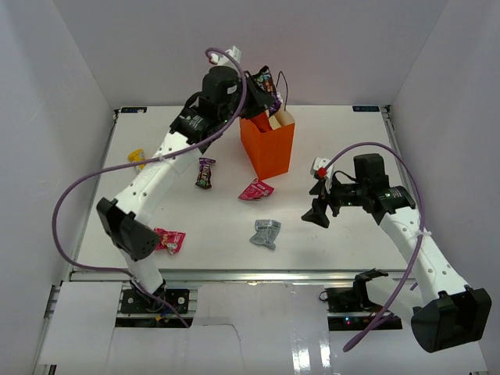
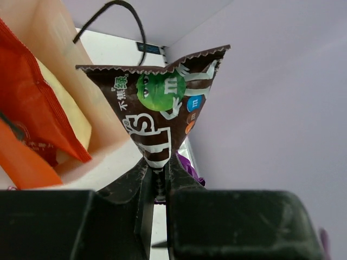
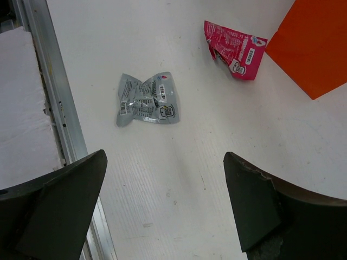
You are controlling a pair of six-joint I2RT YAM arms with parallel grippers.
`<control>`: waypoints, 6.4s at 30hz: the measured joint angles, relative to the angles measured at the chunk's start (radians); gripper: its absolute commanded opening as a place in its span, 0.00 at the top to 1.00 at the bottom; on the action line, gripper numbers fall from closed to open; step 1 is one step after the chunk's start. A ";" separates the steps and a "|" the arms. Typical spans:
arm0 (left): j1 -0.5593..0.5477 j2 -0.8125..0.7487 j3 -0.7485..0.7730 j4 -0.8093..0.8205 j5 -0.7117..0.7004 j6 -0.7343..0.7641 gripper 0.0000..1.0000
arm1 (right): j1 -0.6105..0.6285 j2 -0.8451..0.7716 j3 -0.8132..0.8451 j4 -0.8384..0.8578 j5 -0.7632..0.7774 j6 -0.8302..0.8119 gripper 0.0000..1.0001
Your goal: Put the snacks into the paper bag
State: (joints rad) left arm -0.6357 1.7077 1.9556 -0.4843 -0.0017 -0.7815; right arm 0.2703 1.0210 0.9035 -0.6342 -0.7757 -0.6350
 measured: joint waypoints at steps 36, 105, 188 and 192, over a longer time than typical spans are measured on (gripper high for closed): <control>-0.005 -0.176 -0.184 -0.104 -0.017 0.116 0.11 | 0.214 0.188 -0.015 0.051 0.119 0.192 0.14; -0.006 -1.329 -1.367 -0.374 -0.189 -0.346 0.09 | 0.227 0.681 1.224 0.092 0.401 0.164 0.92; 0.340 0.393 -0.379 -0.206 -0.170 0.440 0.40 | -0.160 0.075 0.009 0.038 -0.181 0.082 0.34; 0.340 0.379 -0.405 -0.188 -0.169 0.429 0.61 | -0.166 0.073 0.009 0.039 -0.190 0.093 0.34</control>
State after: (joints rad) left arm -0.2962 2.0865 1.5505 -0.6720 -0.1707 -0.3523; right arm 0.1047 1.0943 0.9123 -0.5953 -0.9653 -0.5419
